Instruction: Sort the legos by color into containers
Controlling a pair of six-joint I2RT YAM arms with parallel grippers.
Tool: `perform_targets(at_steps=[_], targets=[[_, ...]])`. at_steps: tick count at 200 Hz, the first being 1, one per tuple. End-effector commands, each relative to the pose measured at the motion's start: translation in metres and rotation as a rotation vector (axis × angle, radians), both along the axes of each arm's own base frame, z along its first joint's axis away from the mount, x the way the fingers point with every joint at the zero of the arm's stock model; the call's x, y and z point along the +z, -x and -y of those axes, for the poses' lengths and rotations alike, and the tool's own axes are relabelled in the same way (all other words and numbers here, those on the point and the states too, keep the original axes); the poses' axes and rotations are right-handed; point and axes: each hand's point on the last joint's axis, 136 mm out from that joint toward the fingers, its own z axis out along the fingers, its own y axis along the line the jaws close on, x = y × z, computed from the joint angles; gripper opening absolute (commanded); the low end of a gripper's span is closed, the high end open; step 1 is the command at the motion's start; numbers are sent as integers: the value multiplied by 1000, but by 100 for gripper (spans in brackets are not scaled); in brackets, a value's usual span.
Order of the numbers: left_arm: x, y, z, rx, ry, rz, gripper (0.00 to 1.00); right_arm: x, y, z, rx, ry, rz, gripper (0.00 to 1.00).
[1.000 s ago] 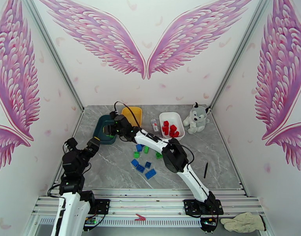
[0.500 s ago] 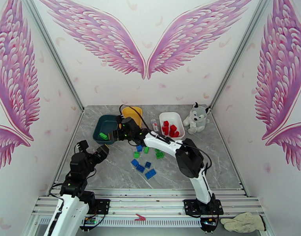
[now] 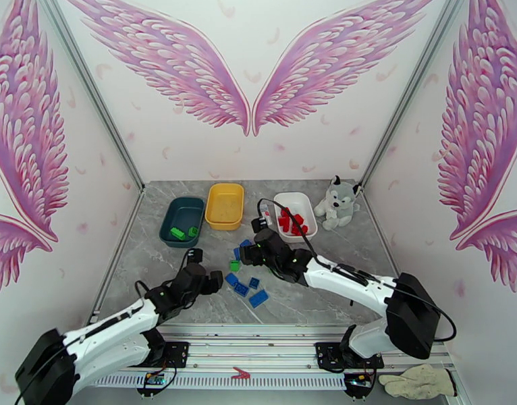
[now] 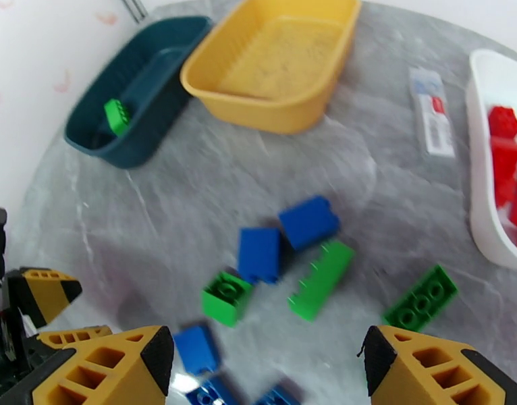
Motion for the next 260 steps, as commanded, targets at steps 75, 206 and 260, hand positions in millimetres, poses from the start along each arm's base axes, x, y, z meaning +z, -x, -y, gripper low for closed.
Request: perform_targets(at_steps=[75, 206, 260], targets=[[-13, -52, 67, -48, -149, 37, 89, -2, 34, 60, -99, -34, 25, 88], [-38, -63, 75, -32, -205, -23, 44, -13, 34, 61, -115, -42, 11, 87], [-6, -56, 68, -29, -159, 28, 33, -24, 35, 39, -59, -90, -39, 83]])
